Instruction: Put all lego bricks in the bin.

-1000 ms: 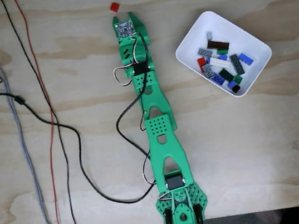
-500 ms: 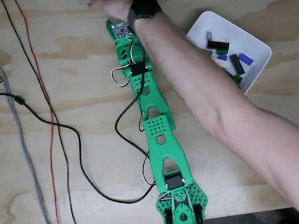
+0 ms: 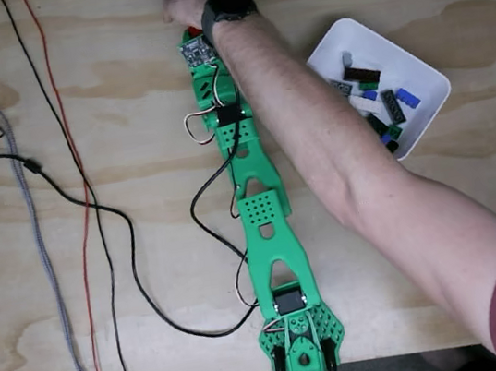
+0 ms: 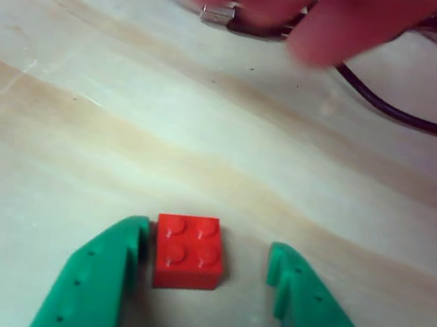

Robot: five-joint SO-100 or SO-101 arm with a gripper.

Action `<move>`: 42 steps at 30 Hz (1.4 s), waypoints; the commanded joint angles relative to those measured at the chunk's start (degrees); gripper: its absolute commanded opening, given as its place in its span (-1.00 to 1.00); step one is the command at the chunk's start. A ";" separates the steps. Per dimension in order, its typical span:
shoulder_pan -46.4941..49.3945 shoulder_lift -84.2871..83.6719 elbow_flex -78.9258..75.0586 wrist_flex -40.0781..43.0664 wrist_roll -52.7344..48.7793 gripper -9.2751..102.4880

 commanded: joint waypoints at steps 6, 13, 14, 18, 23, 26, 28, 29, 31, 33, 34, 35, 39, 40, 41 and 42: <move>0.88 -10.37 -11.69 -6.42 -0.18 -0.39; 0.97 -10.37 -13.10 -3.78 -1.14 -0.84; 1.05 -10.37 -13.36 -3.60 -0.97 -0.84; 1.67 -9.67 -16.52 2.37 2.02 -0.84; 2.29 13.27 -16.17 15.03 11.43 -0.84; 2.20 42.54 2.11 25.66 16.44 -0.84; 1.32 55.02 6.42 36.30 17.14 -0.84; 0.62 58.18 4.39 44.03 17.67 -0.84; 0.00 62.93 2.20 53.35 19.51 -0.84; 0.18 64.34 0.00 60.21 20.21 -0.84; 0.88 64.34 -0.88 63.98 19.69 -0.84; 1.58 63.63 -2.90 68.03 19.42 -0.84; 4.57 60.73 -15.03 82.35 19.60 -0.84; 4.83 62.23 -15.21 85.69 19.95 -0.84; 4.83 63.02 -16.26 87.98 21.62 -0.84; 4.92 64.16 -16.17 90.18 23.29 -0.84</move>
